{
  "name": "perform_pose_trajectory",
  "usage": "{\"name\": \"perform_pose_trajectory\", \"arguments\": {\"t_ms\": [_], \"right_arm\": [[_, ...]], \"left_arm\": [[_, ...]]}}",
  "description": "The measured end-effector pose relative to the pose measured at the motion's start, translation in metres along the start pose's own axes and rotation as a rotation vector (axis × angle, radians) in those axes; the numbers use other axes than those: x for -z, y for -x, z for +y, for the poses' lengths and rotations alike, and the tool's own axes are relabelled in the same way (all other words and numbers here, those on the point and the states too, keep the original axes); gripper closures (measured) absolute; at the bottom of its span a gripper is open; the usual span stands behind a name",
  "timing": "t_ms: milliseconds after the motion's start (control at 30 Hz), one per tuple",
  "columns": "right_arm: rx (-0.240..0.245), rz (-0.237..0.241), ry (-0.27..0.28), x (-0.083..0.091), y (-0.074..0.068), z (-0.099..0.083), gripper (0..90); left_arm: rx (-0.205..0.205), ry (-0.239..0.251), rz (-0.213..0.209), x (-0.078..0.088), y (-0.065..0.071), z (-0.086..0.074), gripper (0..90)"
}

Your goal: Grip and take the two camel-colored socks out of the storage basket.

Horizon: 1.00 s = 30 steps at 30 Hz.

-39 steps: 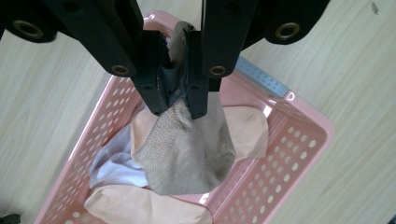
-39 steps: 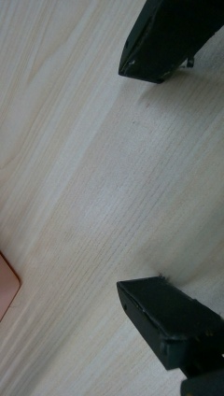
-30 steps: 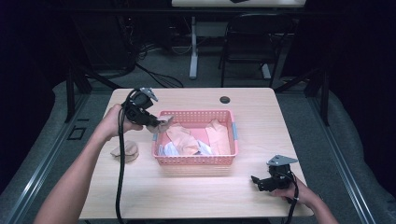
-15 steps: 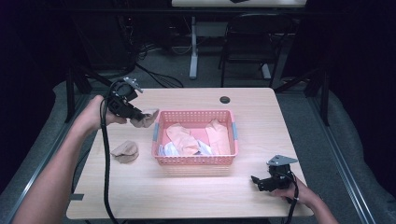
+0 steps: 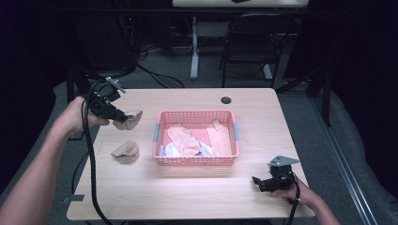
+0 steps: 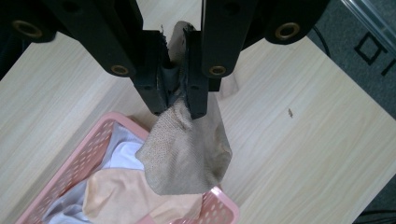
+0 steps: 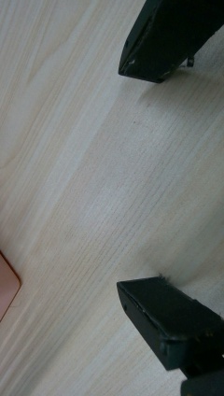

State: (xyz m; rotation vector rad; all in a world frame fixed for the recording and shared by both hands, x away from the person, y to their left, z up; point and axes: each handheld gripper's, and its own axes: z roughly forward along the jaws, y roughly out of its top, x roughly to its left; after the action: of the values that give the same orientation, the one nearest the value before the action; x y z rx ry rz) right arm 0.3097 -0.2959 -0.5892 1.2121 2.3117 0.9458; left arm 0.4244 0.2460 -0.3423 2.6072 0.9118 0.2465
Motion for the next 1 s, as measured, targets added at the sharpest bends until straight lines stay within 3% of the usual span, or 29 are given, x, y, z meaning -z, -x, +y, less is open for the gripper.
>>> {"name": "perform_pose_trajectory", "arguments": {"t_ms": [500,800,1000], "right_arm": [[-0.005,0.006,0.005,0.0,0.0,0.0,0.0],[-0.005,0.008,0.005,0.0,0.0,0.0,0.0],[-0.005,0.006,0.005,0.0,0.0,0.0,0.0]], "left_arm": [[0.066,-0.069,0.004,-0.012,-0.02,-0.036,81.2],[0.113,-0.096,-0.007,-0.04,-0.027,-0.057,81.4],[0.146,-0.104,0.013,-0.062,-0.029,-0.068,81.4]]}}
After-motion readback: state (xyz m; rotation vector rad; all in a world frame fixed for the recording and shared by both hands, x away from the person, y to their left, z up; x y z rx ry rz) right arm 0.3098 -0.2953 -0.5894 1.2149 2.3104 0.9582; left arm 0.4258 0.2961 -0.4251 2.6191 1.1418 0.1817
